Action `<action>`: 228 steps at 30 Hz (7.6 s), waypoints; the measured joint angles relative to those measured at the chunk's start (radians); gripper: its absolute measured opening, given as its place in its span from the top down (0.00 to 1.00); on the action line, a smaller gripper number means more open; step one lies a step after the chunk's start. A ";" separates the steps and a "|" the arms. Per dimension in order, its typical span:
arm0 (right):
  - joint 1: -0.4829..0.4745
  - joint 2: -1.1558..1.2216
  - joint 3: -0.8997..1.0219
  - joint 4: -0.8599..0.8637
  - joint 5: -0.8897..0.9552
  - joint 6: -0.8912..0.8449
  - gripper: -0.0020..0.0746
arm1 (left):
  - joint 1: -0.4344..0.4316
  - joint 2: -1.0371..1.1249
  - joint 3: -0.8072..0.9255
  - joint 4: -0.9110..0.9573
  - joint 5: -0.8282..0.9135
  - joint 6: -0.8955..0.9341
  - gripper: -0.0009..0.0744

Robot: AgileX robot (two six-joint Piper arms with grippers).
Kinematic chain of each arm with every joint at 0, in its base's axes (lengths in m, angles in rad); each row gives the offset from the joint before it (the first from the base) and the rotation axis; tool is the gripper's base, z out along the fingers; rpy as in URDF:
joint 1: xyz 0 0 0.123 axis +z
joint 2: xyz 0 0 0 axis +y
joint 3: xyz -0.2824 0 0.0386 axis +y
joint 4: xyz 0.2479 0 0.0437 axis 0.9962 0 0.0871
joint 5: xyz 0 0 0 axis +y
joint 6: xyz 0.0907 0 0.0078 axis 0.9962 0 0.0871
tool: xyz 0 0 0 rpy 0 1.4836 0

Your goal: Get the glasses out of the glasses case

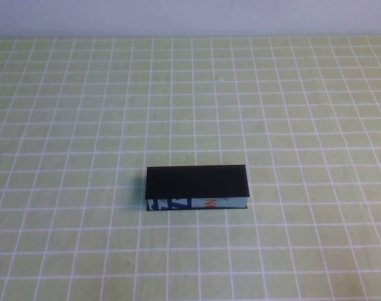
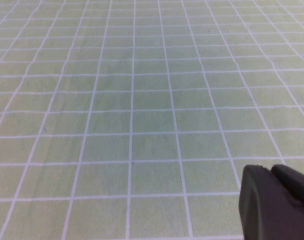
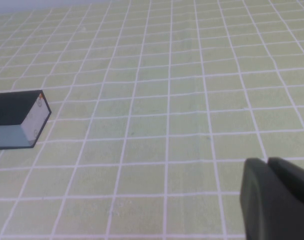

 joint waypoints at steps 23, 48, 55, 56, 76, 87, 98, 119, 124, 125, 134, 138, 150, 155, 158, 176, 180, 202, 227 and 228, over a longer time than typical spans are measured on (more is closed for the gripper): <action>0.000 0.000 0.000 0.000 0.000 0.000 1.00 | 0.000 0.040 -0.075 -0.528 -0.126 -0.010 0.99; 0.000 0.000 0.000 0.000 0.000 0.000 1.00 | -0.043 1.318 -0.909 -0.929 0.420 0.797 0.99; 0.000 0.000 0.000 0.000 0.000 0.000 1.00 | -0.140 1.592 -1.073 -0.955 0.352 0.874 0.99; 0.000 0.000 0.000 0.000 0.000 0.000 1.00 | -0.145 1.620 -1.092 -0.957 0.352 0.882 0.99; 0.000 0.000 0.000 0.089 -0.124 0.000 1.00 | -0.185 2.043 -1.417 -0.969 0.425 0.943 0.99; 0.000 0.000 0.000 0.421 -0.418 0.000 1.00 | -0.187 2.072 -1.418 -0.959 0.427 0.943 0.99; 0.000 0.040 -0.046 0.514 -0.198 0.094 1.00 | -0.187 2.076 -1.420 -0.921 0.427 0.915 0.99; 0.131 1.191 -0.899 0.522 0.474 -0.455 1.00 | -0.187 2.076 -1.420 -0.914 0.433 0.904 0.99; 0.378 1.403 -1.052 0.404 0.439 -0.468 1.00 | -0.187 2.076 -1.420 -0.914 0.433 0.904 0.99; 0.428 1.442 -1.081 0.361 0.425 -0.487 1.00 | -0.187 2.076 -1.420 -0.914 0.434 0.904 0.99; 0.631 1.654 -1.164 0.081 0.262 -0.654 0.95 | -0.187 2.076 -1.420 -0.914 0.440 0.903 0.99; 0.633 1.698 -1.166 0.051 0.200 -0.735 0.76 | -0.187 2.076 -1.420 -0.914 0.440 0.903 0.99; 0.634 1.805 -1.176 0.031 0.020 -0.860 0.56 | -0.187 2.076 -1.420 -0.914 0.445 0.903 0.99; 0.634 1.838 -1.176 -0.007 0.004 -0.869 0.56 | -0.187 2.076 -1.420 -0.914 0.447 0.903 0.99; 0.635 1.848 -1.176 -0.023 -0.024 -0.869 0.56 | -0.187 2.076 -1.420 -0.914 0.447 0.903 0.99; 0.635 1.885 -1.184 -0.091 -0.100 -0.881 0.79 | -0.187 2.076 -1.424 -0.916 0.450 0.903 0.99; 0.640 1.879 -1.184 -0.098 -0.100 -0.887 0.91 | -0.187 2.076 -1.427 -0.919 0.448 0.903 0.99; 0.628 1.785 -1.184 -0.090 -0.087 -0.870 0.98 | -0.060 1.677 -1.225 -1.068 0.649 1.238 0.99; 0.626 1.785 -1.184 -0.036 -0.098 -0.868 0.97 | -0.060 1.970 -1.007 -1.462 0.612 1.833 0.99; 0.626 1.784 -1.184 -0.032 -0.100 -0.868 0.96 | -0.060 1.972 -1.009 -1.465 0.612 1.833 0.99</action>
